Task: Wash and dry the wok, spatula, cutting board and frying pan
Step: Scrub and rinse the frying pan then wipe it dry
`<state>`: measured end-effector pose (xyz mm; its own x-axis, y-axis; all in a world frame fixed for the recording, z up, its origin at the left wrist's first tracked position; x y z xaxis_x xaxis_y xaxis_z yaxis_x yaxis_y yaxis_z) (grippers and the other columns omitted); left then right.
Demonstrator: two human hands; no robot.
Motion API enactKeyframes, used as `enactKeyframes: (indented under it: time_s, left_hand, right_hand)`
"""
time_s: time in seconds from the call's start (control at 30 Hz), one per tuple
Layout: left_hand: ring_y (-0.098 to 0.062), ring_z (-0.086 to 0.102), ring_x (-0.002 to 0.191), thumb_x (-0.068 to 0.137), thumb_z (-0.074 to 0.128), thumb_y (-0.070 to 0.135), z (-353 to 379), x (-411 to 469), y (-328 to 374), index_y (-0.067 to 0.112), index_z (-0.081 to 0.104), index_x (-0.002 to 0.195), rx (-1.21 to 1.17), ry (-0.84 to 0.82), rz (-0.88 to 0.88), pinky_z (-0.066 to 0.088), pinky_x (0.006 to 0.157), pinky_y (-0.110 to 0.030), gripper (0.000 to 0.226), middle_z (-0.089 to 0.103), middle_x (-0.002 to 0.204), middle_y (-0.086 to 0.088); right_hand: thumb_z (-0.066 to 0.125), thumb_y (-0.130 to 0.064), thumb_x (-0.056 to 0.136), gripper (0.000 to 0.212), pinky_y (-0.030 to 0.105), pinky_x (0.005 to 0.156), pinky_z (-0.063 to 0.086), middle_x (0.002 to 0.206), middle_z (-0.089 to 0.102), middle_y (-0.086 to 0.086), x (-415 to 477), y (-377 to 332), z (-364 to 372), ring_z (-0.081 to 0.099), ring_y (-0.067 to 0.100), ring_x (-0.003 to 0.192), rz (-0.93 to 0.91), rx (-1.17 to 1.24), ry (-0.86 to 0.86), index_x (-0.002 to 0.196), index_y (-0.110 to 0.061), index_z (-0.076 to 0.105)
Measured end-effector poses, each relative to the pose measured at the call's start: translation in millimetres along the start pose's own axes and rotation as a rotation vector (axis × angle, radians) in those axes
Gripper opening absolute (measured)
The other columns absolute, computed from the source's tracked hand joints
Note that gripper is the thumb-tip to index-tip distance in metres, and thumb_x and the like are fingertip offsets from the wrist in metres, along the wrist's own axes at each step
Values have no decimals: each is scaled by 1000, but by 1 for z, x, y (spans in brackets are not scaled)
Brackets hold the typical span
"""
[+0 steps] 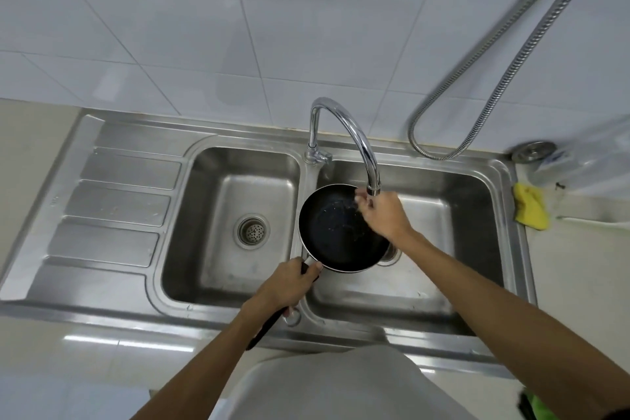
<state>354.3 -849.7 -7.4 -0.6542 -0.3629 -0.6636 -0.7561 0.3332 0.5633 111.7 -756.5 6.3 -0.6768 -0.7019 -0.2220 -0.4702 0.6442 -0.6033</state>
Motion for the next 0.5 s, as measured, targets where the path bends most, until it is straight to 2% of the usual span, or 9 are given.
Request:
enactKeyframes:
  time_s: [0.07, 0.13, 0.2, 0.23, 0.3, 0.33, 0.4, 0.5]
  left_hand:
    - [-10, 58, 65, 98, 44, 62, -1, -3, -6, 18, 53, 81, -10, 0, 1, 38, 53, -23, 48, 62, 74, 2]
    - [-11, 57, 64, 98, 44, 62, -1, -8, -10, 19, 53, 81, -17, -6, 9, 39, 54, -24, 47, 62, 75, 2]
    - [-8, 57, 62, 98, 44, 62, 0, -10, -10, 20, 52, 80, -12, -8, 30, 38, 52, -21, 46, 61, 73, 4]
    - [-7, 57, 62, 98, 44, 62, 0, -10, -8, 21, 51, 79, -13, -4, 40, 37, 52, -20, 46, 61, 72, 5]
    - [-4, 55, 62, 98, 45, 62, 2, -9, -4, 24, 49, 76, -30, 12, 52, 35, 52, -18, 44, 59, 71, 7]
    - [-4, 54, 62, 98, 45, 62, 2, -8, -2, 25, 48, 75, -42, 20, 54, 33, 51, -16, 43, 58, 70, 8]
    - [-2, 54, 61, 97, 44, 63, 3, -6, -2, 26, 48, 73, -55, 31, 56, 32, 50, -15, 44, 58, 68, 9]
    - [-2, 53, 59, 97, 45, 63, 2, -4, -2, 26, 47, 72, -63, 43, 51, 33, 49, -14, 45, 57, 66, 9]
  right_hand:
    - [65, -14, 91, 9, 47, 74, 56, 79, 72, 10, 25, -12, -15, 68, 29, 75, -17, 71, 111, 91, -9, 73]
    - [66, -20, 92, 14, 52, 71, 55, 74, 70, 9, 49, -28, -25, 67, 29, 70, -111, 112, 113, 85, -9, 69]
    - [64, -41, 94, 37, 48, 79, 56, 93, 73, 15, 70, -41, -29, 69, 29, 84, -184, 106, 10, 102, -5, 68]
    - [61, -51, 94, 47, 43, 86, 55, 108, 72, 12, 79, -45, -27, 69, 25, 95, -224, 67, -82, 114, -9, 67]
    - [56, -61, 94, 50, 35, 102, 49, 128, 67, -4, 92, -51, -19, 63, 12, 115, -320, 3, -279, 132, -27, 62]
    - [54, -63, 94, 52, 34, 106, 46, 131, 64, -12, 95, -53, -15, 60, 8, 120, -369, -36, -344, 137, -34, 58]
    - [49, -66, 95, 54, 34, 107, 46, 126, 63, -17, 97, -55, -10, 60, 5, 116, -453, -102, -383, 140, -36, 54]
    - [43, -64, 98, 50, 34, 98, 51, 110, 69, -9, 97, -56, -8, 65, 8, 101, -454, -11, -346, 126, -28, 64]
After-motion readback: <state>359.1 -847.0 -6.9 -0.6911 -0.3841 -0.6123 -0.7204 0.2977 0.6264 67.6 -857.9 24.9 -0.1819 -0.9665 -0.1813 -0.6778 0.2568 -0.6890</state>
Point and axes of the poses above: each hand's wrist, its own x-axis towards the middle knuckle, its own z-axis out of the palm, y = z × x, the point moved 3 cm from there along x, towards the middle knuckle
